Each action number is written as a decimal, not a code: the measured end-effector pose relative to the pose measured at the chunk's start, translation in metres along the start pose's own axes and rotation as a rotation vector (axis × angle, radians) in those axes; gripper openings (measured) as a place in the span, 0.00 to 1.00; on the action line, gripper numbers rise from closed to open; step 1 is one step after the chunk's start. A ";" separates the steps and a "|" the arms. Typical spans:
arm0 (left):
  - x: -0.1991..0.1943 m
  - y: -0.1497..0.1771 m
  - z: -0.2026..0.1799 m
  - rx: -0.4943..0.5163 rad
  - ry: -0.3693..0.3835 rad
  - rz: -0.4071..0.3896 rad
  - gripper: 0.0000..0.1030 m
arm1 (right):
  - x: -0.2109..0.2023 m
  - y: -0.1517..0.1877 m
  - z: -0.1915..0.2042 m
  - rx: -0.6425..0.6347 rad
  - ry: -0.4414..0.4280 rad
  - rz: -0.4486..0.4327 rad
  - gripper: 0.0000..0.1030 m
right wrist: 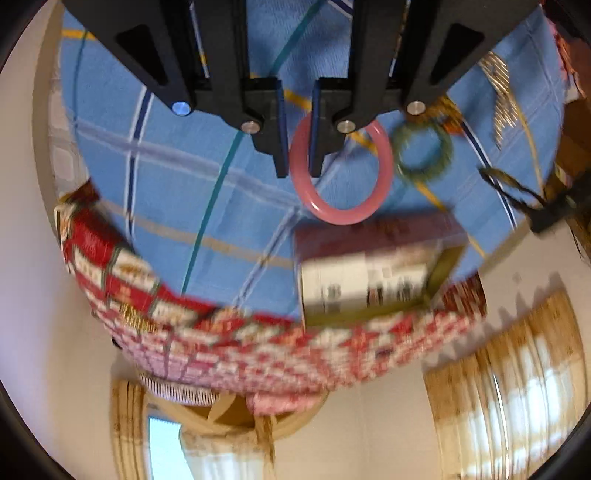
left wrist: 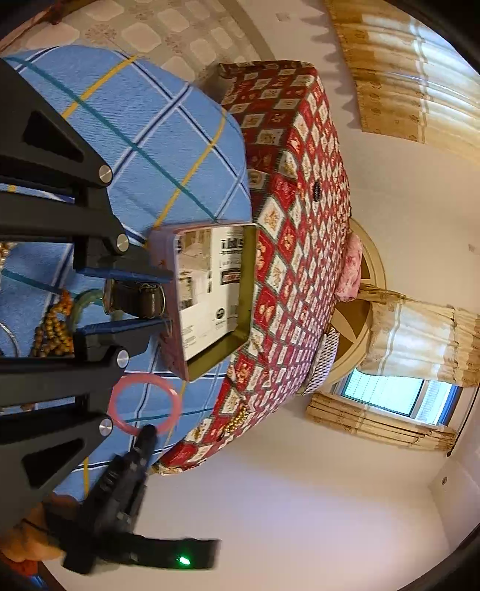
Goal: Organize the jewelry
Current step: 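Carry the watch and pink bangle into the pink tin and open both grippers, then move the left gripper to the pearl necklace and grasp it, then grasp the wooden bead bracelet with the right gripper while the left holds the pearls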
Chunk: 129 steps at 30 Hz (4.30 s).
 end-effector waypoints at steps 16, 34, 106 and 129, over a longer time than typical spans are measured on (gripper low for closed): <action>0.108 -0.047 0.017 0.020 -0.024 0.074 0.18 | 0.106 -0.063 0.029 0.107 -0.039 0.001 0.13; 0.166 -0.044 0.033 0.048 -0.240 0.182 0.56 | 0.093 -0.071 0.026 0.096 -0.037 -0.130 0.30; 0.005 0.121 0.028 -0.042 -0.145 0.309 0.11 | -0.031 0.068 0.019 0.074 -0.058 0.014 0.65; -0.032 0.079 0.018 0.002 -0.095 0.138 0.06 | 0.015 0.092 0.079 -0.053 -0.223 0.208 0.46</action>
Point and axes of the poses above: each gripper's, at about its wrist camera, not at the fingertips, and x roughly the way its jaws point, z to its left, y to its underside, the point moved 8 cm from there along x, roughly the way its jaws point, and after that the axes turned 1 degree about x, right-handed, at the moved point
